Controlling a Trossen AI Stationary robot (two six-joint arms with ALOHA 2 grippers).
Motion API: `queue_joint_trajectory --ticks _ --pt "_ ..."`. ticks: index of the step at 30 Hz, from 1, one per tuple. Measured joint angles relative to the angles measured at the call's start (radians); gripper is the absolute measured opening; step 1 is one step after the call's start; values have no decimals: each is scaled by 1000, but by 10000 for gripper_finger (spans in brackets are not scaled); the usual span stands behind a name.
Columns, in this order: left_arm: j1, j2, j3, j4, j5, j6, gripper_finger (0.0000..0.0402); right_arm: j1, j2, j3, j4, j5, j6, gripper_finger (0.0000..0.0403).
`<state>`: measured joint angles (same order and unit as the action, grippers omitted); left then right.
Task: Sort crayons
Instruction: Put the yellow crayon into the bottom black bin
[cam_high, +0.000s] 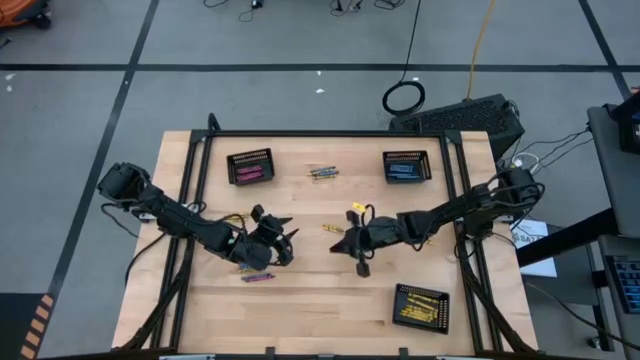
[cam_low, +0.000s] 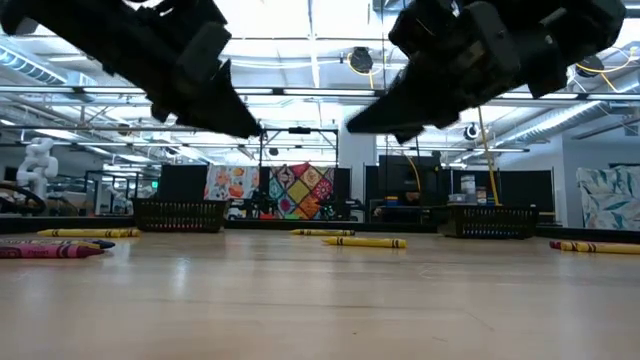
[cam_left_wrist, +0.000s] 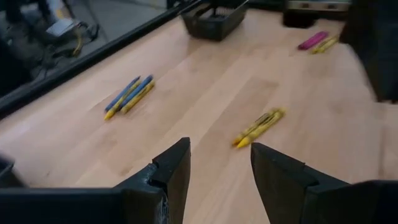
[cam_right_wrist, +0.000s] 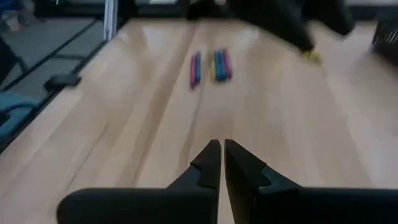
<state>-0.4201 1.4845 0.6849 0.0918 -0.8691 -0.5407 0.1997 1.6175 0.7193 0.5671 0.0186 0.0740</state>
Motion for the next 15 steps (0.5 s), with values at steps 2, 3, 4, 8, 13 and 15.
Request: queue_joint_trajectory --ticks 2,3,4,8,13,15 --pt "-13 0 0 41 3 67 173 1 -8 0 33 81 -38 8" --pt "-22 0 0 48 2 92 173 3 -23 0 30 138 -55 8" --pt "-30 0 0 49 -3 108 173 5 -39 0 27 197 -65 8" --pt "-43 -28 0 -8 -40 83 173 15 -124 1 -89 324 -68 8" --pt "-44 -139 0 -195 -57 -95 173 19 -164 1 -195 323 -36 8" --pt "-39 -189 0 -277 -61 -139 173 19 -158 1 -209 321 -15 8"
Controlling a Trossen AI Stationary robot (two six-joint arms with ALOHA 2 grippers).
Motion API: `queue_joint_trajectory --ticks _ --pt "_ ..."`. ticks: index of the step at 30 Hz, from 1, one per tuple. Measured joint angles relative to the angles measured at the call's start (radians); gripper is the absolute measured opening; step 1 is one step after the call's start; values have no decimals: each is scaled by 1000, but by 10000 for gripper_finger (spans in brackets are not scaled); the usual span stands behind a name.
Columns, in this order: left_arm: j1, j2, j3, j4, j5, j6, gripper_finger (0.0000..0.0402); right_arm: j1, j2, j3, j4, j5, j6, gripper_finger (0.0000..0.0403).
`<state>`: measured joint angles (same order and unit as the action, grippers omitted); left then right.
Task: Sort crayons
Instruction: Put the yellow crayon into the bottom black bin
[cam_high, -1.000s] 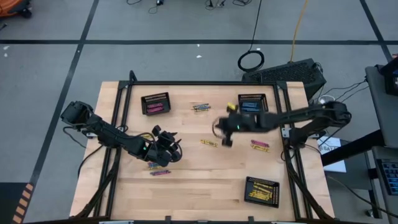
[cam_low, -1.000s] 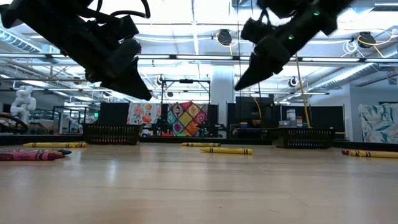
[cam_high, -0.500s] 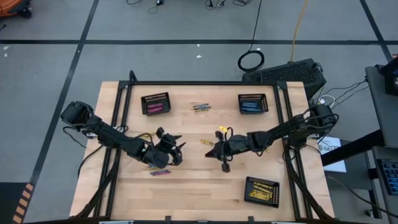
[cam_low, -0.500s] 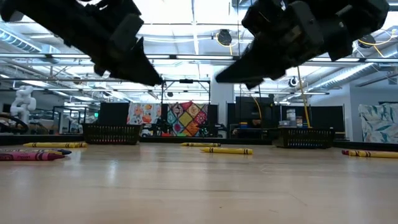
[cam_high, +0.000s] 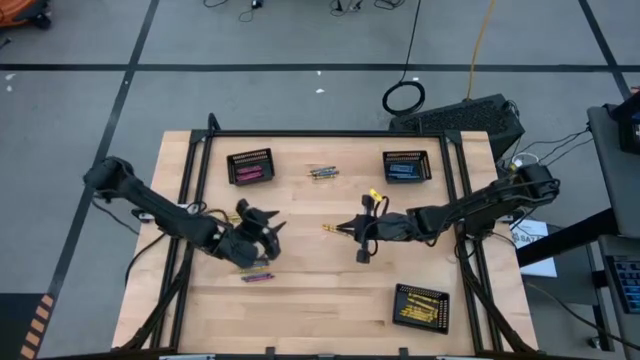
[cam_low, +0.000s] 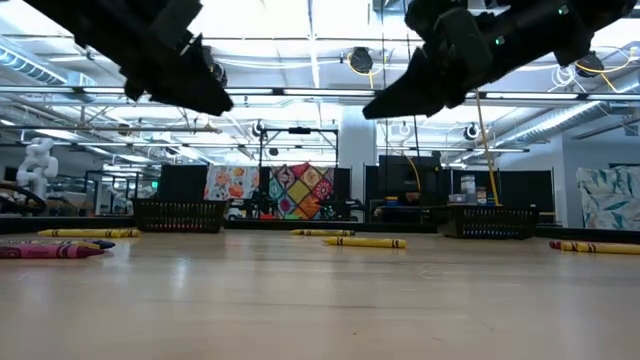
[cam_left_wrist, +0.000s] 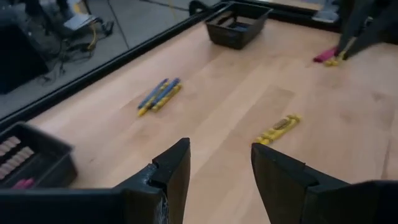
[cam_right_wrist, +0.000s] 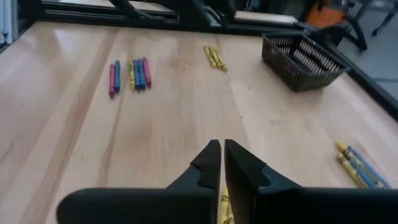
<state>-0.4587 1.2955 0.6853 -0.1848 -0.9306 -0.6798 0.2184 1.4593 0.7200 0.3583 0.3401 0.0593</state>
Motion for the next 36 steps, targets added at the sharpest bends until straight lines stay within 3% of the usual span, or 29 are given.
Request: queue_joint_trajectory --ticks 4,14,21,24,31,34,36 --pt "0 -70 0 -156 52 -62 173 0 33 0 -3 0 5 8" --pt "-12 -76 0 -538 391 -328 173 0 55 0 -111 23 -37 8" --pt "-61 -76 0 -568 561 -415 173 0 20 0 -380 53 62 8" --pt "-96 -75 0 -599 614 -420 173 0 21 0 -401 50 114 8" --pt "-161 -75 0 -717 574 -566 173 -1 93 0 -287 -1 160 13" --pt "-173 -75 0 -693 431 -571 173 -13 151 0 -202 0 156 32" --pt "-174 -74 0 -646 258 -572 173 -28 199 0 -100 -2 132 49"
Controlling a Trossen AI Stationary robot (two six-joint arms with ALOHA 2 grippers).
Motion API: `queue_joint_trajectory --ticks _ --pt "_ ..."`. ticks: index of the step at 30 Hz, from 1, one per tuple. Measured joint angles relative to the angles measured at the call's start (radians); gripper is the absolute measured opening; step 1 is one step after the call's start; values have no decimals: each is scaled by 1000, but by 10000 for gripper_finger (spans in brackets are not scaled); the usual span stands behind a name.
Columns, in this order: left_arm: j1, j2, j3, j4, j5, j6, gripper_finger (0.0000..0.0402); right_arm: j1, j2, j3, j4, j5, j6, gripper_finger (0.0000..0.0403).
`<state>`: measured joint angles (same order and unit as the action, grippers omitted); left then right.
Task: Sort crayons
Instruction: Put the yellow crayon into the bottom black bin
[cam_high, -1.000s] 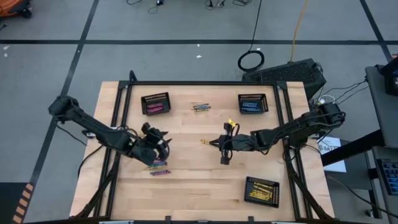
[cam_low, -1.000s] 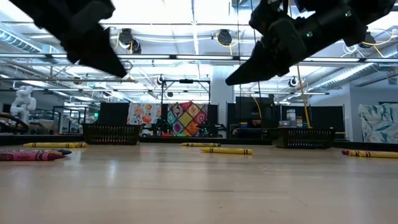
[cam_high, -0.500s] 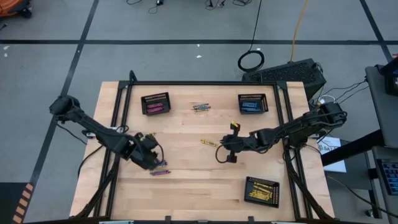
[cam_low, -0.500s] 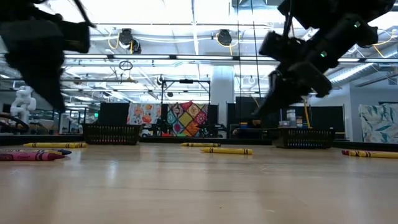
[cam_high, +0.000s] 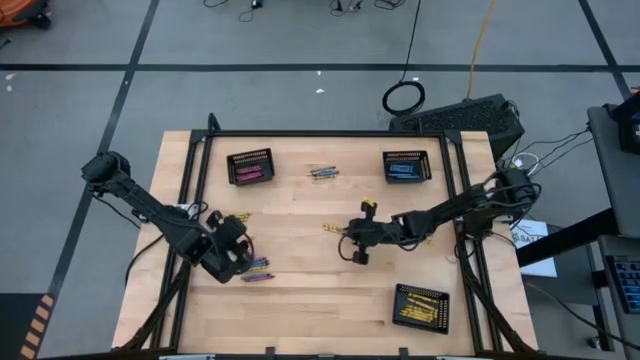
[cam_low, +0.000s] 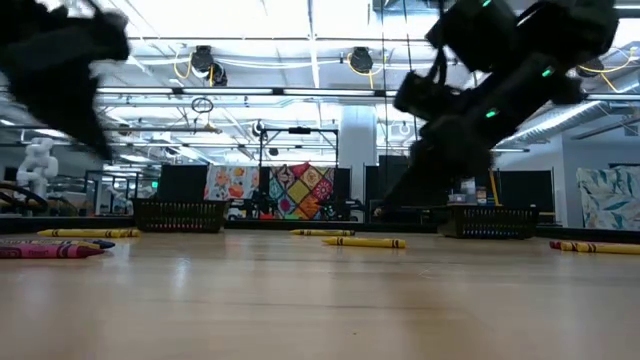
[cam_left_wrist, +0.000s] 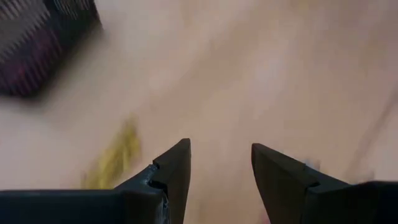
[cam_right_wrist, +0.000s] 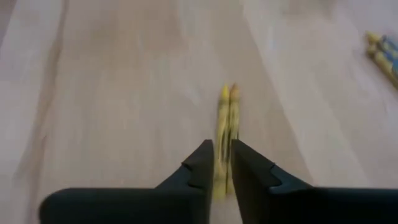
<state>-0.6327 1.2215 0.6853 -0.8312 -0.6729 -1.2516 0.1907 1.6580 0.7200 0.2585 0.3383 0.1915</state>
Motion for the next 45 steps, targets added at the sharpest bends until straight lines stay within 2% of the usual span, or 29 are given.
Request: queue_joint_trajectory --ticks 2,4,6,8,11,15,19,21,31,36,41,45 --pt "1 6 0 84 -185 3 173 -14 50 0 92 0 -24 69" --pt "1 17 0 188 -323 44 173 -29 92 0 153 -2 -46 88" --pt "3 33 0 298 -402 133 173 -46 116 0 199 0 -50 106" --pt "7 51 0 396 -439 235 173 -60 124 0 228 3 -48 119" --pt "20 80 0 517 -438 354 173 -75 107 0 200 1 -79 129" --pt "34 128 0 608 -402 429 173 -107 49 1 78 -16 -100 127" --pt "50 175 0 632 -397 439 173 -131 40 0 15 -156 -105 122" --pt "59 194 0 646 -396 439 173 -131 50 0 24 -186 -101 122" --pt "71 223 0 676 -381 447 173 -133 65 0 22 -170 -96 121" --pt "70 223 0 675 -379 447 173 -133 65 0 16 -76 -95 121" --pt "70 223 0 675 -379 448 173 -130 65 0 26 -82 -98 121" --pt "70 223 0 675 -379 448 173 -128 65 0 28 -170 -102 121"
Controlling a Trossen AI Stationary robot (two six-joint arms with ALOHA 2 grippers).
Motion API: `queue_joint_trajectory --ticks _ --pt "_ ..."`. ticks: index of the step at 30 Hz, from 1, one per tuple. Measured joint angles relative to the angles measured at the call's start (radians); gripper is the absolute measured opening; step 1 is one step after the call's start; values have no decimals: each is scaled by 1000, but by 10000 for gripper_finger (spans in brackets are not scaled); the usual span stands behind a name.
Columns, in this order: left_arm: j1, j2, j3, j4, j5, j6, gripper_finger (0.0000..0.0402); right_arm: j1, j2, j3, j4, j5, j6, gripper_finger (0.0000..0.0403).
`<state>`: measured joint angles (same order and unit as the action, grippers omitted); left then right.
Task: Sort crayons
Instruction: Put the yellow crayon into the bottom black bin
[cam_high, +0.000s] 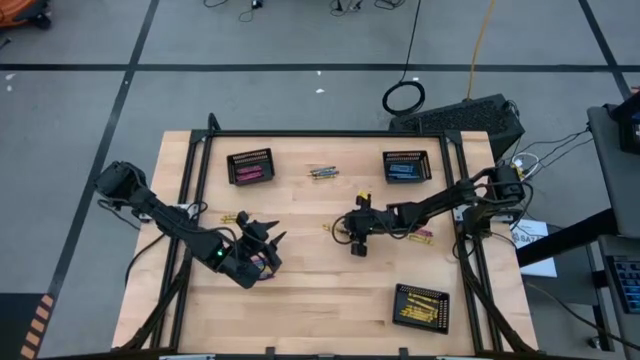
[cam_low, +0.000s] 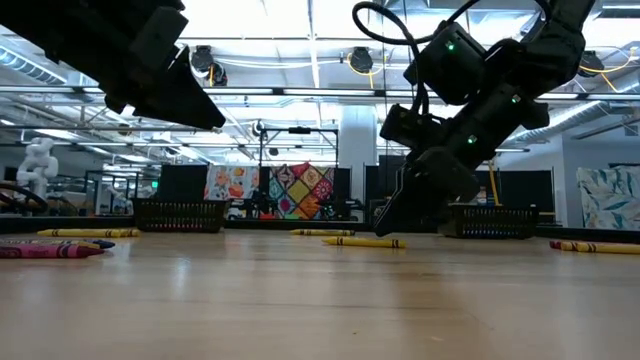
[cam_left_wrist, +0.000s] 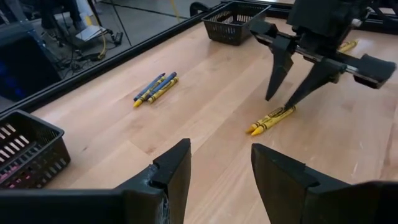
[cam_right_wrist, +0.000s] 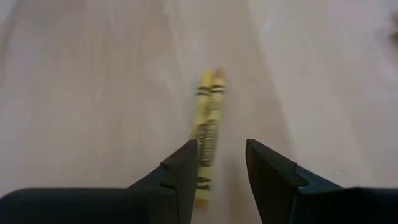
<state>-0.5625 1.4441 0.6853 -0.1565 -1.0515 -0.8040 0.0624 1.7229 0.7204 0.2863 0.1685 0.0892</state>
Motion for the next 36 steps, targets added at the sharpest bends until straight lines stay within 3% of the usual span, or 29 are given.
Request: queue_joint_trajectory --ticks 22,32,36 --pt "0 0 0 13 0 6 173 -2 0 0 8 38 0 88" --pt "0 0 0 13 0 7 173 -1 0 0 16 33 3 9" --pt "0 0 0 13 0 8 173 13 0 0 39 36 3 5"
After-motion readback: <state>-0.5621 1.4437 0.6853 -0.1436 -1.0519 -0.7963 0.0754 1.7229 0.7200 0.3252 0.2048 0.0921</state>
